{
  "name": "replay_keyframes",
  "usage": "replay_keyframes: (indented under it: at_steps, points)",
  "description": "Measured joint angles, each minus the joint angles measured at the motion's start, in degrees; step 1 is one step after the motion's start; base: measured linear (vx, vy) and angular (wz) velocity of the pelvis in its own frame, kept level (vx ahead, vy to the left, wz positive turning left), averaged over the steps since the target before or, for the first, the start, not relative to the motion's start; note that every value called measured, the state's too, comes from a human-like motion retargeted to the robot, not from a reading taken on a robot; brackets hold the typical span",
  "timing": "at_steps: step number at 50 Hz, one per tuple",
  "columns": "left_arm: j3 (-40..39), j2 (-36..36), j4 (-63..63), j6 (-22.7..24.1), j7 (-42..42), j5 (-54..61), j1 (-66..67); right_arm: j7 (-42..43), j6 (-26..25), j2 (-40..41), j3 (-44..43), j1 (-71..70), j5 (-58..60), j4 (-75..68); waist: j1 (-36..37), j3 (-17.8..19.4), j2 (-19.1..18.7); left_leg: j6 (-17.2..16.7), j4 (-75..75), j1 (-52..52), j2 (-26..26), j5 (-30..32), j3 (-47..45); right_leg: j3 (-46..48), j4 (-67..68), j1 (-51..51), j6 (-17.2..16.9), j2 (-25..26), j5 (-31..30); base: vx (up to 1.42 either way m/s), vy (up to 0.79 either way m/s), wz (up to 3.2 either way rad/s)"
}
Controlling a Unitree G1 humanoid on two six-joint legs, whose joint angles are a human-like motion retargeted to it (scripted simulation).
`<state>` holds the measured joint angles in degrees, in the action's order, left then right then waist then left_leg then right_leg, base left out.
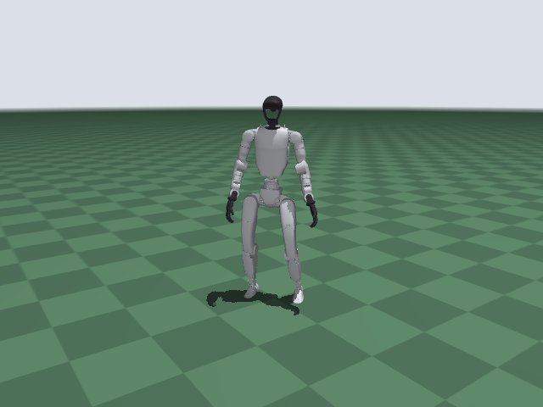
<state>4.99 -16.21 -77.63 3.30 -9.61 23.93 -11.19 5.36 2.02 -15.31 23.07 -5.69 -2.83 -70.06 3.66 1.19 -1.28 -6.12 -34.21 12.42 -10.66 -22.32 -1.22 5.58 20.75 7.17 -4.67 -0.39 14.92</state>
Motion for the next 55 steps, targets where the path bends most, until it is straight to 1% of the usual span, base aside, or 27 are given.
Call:
replay_keyframes:
  at_steps: [10, 30, 46, 55]
  points:
    - [-0.69, 0.68, -0.03, -0.08, 0.71, 1.02, 0.13, -0.84, -0.22, -0.39, -0.23, 0.25, -0.30, -0.73, 0.40, -1.39, -0.32, 0.15, -0.98, 1.20, 0.04, -0.78, 0.01, -0.04, 1.55, 1.50, -0.10, -0.16, 0.56, 0.00, 0.00, 0.00]
    - [-2.70, 2.16, 0.90, -0.38, 2.60, 4.88, 0.59, -1.88, -1.02, -1.03, -2.16, 0.74, -1.50, -2.51, 1.45, -2.07, -1.48, 0.79, -3.00, 1.94, -0.39, -2.13, 0.64, 0.25, 2.81, 1.81, 0.00, 0.26, 0.99, 0.00, 0.00, 0.00]
    - [-4.70, 3.02, 0.98, 1.02, 2.48, 11.44, -0.13, -1.31, -0.42, -1.30, -4.14, -0.48, -5.85, -3.94, 1.59, -0.49, -2.90, 0.65, -6.12, 4.83, -1.57, -3.07, 2.14, 0.29, 4.16, 3.83, -0.19, 1.71, 0.58, 0.00, 0.00, 0.00]
    - [-5.78, 2.79, -0.36, 2.12, 1.36, 15.92, -1.88, -0.63, 0.12, -1.27, -4.48, -2.53, -8.74, -4.53, 1.01, 1.15, -3.01, 0.49, -5.12, 6.57, -1.72, -1.88, 2.58, -0.18, 3.43, 5.77, -0.65, 2.21, -1.24, 0.00, 0.00, 0.00]
